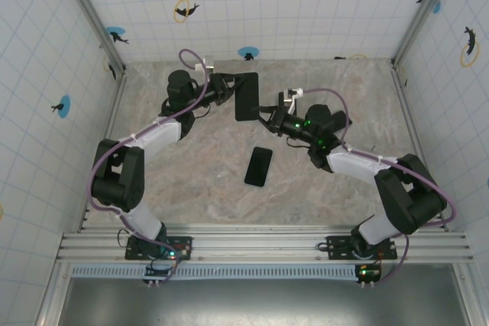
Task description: Take the phone out of the phone case
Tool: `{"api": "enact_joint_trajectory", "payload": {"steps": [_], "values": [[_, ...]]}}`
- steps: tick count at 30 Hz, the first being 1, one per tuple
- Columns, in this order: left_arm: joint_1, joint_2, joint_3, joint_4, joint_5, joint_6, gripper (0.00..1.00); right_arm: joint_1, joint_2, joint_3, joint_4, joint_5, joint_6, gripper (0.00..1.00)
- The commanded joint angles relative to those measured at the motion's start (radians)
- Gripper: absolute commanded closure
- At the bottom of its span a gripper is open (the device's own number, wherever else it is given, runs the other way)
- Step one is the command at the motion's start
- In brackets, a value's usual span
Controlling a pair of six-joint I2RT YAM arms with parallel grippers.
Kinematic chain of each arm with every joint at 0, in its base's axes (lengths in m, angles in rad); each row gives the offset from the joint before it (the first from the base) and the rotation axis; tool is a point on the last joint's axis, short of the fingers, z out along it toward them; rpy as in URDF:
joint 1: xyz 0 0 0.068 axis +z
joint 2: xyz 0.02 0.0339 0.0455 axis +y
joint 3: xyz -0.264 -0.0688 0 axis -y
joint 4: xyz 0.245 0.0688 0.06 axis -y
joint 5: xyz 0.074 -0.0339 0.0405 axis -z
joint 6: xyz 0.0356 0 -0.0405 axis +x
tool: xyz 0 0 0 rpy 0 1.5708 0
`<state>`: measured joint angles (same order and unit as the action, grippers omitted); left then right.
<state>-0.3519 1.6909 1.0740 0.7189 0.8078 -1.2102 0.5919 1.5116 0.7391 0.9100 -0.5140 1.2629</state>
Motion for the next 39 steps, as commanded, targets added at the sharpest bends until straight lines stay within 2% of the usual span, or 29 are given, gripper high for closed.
{"api": "enact_joint_trajectory", "payload": {"steps": [1,5,7,11,14,18,19,24,34,39], "values": [[0.001,-0.003,0.004,0.059,0.033,-0.005,0.91,-0.012,0.012,-0.010,0.073,0.002,0.017,1.00],[0.001,-0.008,0.000,0.065,0.005,-0.011,0.97,-0.017,0.007,-0.027,0.075,0.008,0.018,0.99],[0.001,-0.020,-0.011,0.072,-0.044,-0.010,0.99,-0.017,0.004,-0.038,0.071,0.012,0.003,0.82],[-0.003,-0.069,-0.089,0.142,-0.246,-0.019,1.00,-0.013,-0.021,-0.064,0.016,0.066,-0.055,0.63],[-0.024,-0.096,-0.177,0.244,-0.400,-0.057,1.00,0.015,-0.053,-0.087,-0.044,0.176,-0.123,0.54],[-0.066,-0.112,-0.259,0.415,-0.576,-0.113,1.00,0.068,-0.067,-0.151,0.030,0.277,-0.128,0.42],[-0.098,-0.108,-0.269,0.442,-0.605,-0.128,1.00,0.077,-0.060,-0.161,0.058,0.278,-0.124,0.42],[-0.147,-0.090,-0.287,0.524,-0.685,-0.167,1.00,0.124,-0.038,-0.191,0.178,0.320,-0.122,0.49],[-0.177,-0.089,-0.283,0.522,-0.714,-0.163,1.00,0.135,0.044,-0.185,0.358,0.315,-0.055,0.72],[-0.179,-0.097,-0.282,0.507,-0.721,-0.154,1.00,0.145,0.070,-0.160,0.370,0.300,-0.047,0.77]]}}
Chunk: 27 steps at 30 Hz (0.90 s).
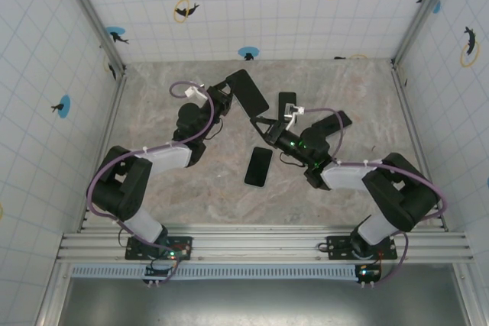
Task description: Take the phone out of the phone case
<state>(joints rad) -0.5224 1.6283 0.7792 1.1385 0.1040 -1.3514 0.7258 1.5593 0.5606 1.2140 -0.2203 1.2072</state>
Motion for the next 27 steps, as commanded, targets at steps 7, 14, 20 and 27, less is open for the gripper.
{"api": "enact_joint_trajectory", "payload": {"steps": [7,14,20,27], "values": [[-0.009,-0.029,0.019,0.084,-0.013,-0.015,1.00,0.014,0.053,0.034,0.095,-0.007,0.029,0.80],[-0.010,-0.019,0.029,0.086,0.008,-0.023,1.00,0.013,0.056,0.044,0.106,-0.017,0.027,0.80],[-0.010,0.001,0.040,0.093,0.016,-0.033,1.00,0.013,0.059,0.044,0.174,-0.047,0.029,0.77],[-0.010,0.024,0.053,0.106,0.034,-0.061,1.00,0.007,0.059,0.053,0.154,-0.034,0.027,0.78]]}}
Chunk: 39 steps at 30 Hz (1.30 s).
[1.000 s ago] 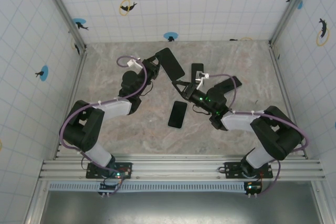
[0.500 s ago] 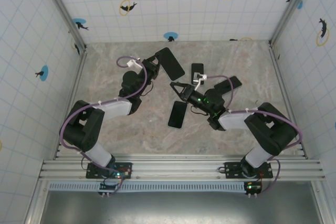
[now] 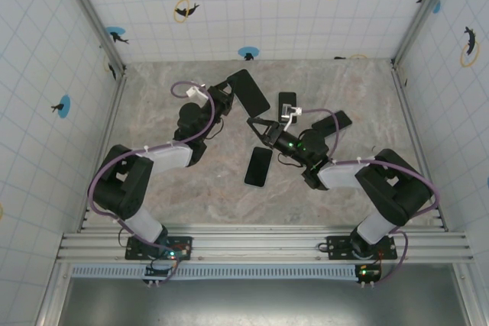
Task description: Take the phone out of the phone case
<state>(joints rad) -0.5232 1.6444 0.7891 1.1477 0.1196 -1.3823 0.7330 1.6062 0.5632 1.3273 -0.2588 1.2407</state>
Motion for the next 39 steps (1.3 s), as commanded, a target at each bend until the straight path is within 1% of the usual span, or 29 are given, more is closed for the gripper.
{"api": "enact_joint_trajectory", "payload": {"steps": [1,13,14,17,21,22,24,27,29,31,32,35,39], "values": [[-0.009,0.009,0.046,0.100,0.022,-0.033,1.00,-0.002,0.014,0.052,0.032,0.006,-0.007,0.78],[-0.011,0.019,0.053,0.106,0.043,-0.050,1.00,-0.024,0.038,0.062,0.040,0.011,0.013,0.83],[-0.011,0.020,0.053,0.106,0.043,-0.053,1.00,-0.025,0.038,0.063,0.041,0.008,0.012,0.84],[-0.011,0.025,0.057,0.104,0.039,-0.055,1.00,-0.026,0.034,0.066,0.022,0.001,-0.004,0.93],[-0.011,0.030,0.063,0.100,0.038,-0.069,1.00,-0.029,0.028,0.054,0.001,0.000,-0.033,0.98],[-0.011,0.028,0.062,0.097,0.039,-0.076,1.00,-0.029,0.025,0.052,-0.009,-0.003,-0.049,1.00],[-0.011,0.023,0.063,0.080,0.048,-0.099,1.00,-0.033,0.011,0.050,-0.071,-0.003,-0.115,1.00],[-0.011,0.004,0.072,0.050,0.077,-0.128,1.00,-0.030,-0.033,0.052,-0.229,0.013,-0.285,1.00],[-0.011,-0.009,0.077,0.037,0.101,-0.147,1.00,-0.025,-0.069,0.064,-0.365,0.032,-0.418,1.00],[-0.009,-0.021,0.084,0.025,0.125,-0.158,1.00,-0.020,-0.100,0.068,-0.460,0.061,-0.512,1.00],[-0.010,-0.028,0.087,0.015,0.137,-0.163,1.00,-0.024,-0.111,0.065,-0.479,0.067,-0.544,1.00],[-0.010,-0.039,0.088,0.016,0.159,-0.186,1.00,-0.038,-0.130,0.059,-0.516,0.074,-0.587,1.00],[-0.012,-0.052,0.088,0.021,0.179,-0.210,1.00,-0.053,-0.138,0.060,-0.532,0.085,-0.596,1.00]]}}
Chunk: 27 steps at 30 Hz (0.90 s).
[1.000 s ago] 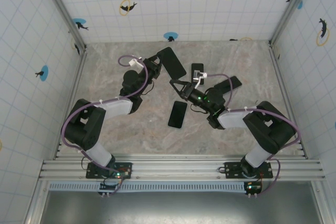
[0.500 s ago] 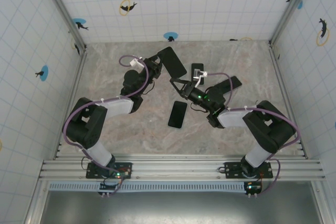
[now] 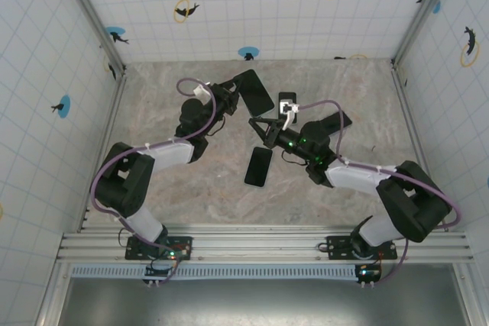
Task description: Take the phone out of the phone case
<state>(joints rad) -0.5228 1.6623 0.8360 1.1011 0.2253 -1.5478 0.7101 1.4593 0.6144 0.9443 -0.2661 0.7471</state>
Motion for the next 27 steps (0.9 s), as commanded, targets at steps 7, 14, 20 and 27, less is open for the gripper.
{"api": "enact_joint_trajectory", "payload": {"steps": [7,14,20,27], "values": [[-0.020,-0.099,0.027,0.036,0.079,-0.004,1.00,-0.041,0.000,0.016,-0.144,0.076,-0.093,1.00],[0.015,-0.108,0.050,-0.054,0.136,0.176,1.00,-0.074,-0.071,-0.008,-0.167,-0.006,-0.106,0.70],[0.078,-0.058,0.130,-0.076,0.324,0.366,1.00,-0.152,-0.163,-0.029,-0.264,-0.173,-0.204,0.54],[0.142,-0.030,0.252,-0.172,0.585,0.625,1.00,-0.261,-0.238,0.017,-0.474,-0.394,-0.456,0.41]]}}
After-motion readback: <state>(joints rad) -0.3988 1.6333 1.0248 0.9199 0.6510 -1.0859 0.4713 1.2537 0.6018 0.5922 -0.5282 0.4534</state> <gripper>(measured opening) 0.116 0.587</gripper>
